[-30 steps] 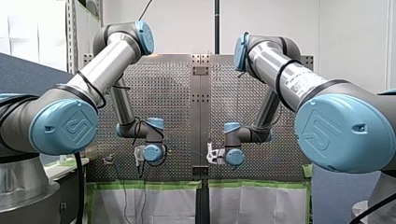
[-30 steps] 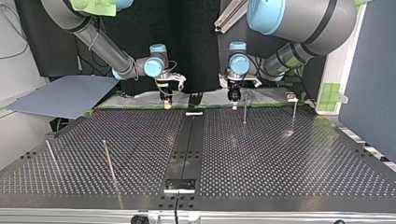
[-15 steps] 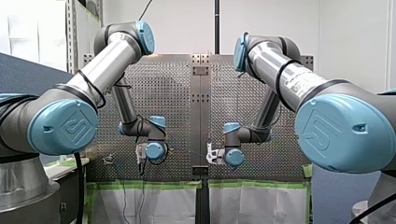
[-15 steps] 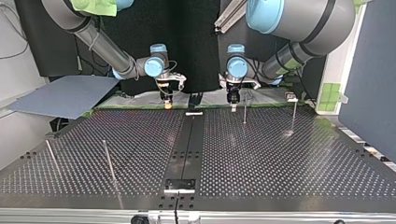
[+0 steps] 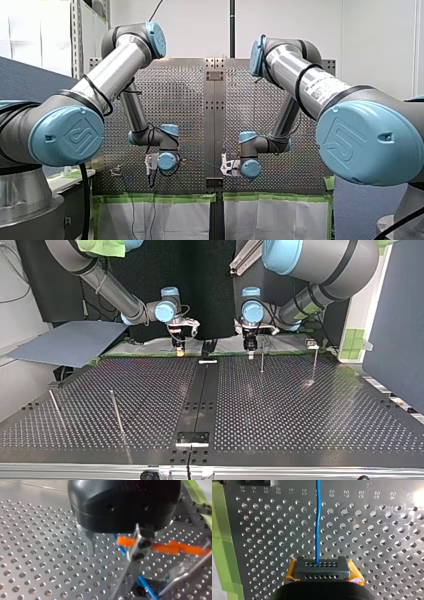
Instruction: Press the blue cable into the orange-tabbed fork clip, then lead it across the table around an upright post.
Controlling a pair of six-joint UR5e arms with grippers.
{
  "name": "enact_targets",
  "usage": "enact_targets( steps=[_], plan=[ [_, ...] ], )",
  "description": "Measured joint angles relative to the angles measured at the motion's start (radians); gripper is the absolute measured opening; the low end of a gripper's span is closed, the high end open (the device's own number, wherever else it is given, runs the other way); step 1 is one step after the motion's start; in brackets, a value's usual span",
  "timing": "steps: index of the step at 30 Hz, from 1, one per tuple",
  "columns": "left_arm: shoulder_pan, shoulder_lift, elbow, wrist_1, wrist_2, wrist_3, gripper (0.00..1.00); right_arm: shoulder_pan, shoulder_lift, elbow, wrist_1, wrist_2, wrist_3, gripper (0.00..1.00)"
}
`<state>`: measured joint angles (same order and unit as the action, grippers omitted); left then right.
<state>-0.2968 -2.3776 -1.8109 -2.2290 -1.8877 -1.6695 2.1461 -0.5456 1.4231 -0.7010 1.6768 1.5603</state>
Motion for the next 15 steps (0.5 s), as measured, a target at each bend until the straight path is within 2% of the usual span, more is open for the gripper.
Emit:
enact_targets(
  steps=[1, 2, 4, 5, 6, 15],
  plan=[
    [-0.001, 0.000, 0.000, 0.000, -0.002, 0.005, 0.41, 0.000, 0.000, 0.000, 0.000, 0.000, 0.000, 0.00],
    [-0.002, 0.000, 0.000, 0.001, -0.004, 0.010, 0.41, 0.000, 0.000, 0.000, -0.001, 0.000, 0.000, 0.00],
    [-0.005, 0.000, 0.000, 0.002, -0.008, 0.024, 0.17, 0.001, 0.000, 0.000, -0.001, 0.000, 0.000, 0.00],
    [-0.006, 0.000, 0.000, 0.002, -0.010, 0.030, 0.17, 0.001, 0.000, 0.000, -0.002, 0.000, 0.000, 0.00],
    [-0.007, 0.000, 0.000, 0.003, -0.013, 0.035, 0.00, 0.001, 0.000, 0.000, -0.002, 0.000, 0.000, 0.00],
    [-0.015, 0.000, 0.000, 0.006, -0.036, 0.048, 0.00, 0.001, 0.001, 0.000, -0.003, 0.000, 0.000, 0.00]
  ],
)
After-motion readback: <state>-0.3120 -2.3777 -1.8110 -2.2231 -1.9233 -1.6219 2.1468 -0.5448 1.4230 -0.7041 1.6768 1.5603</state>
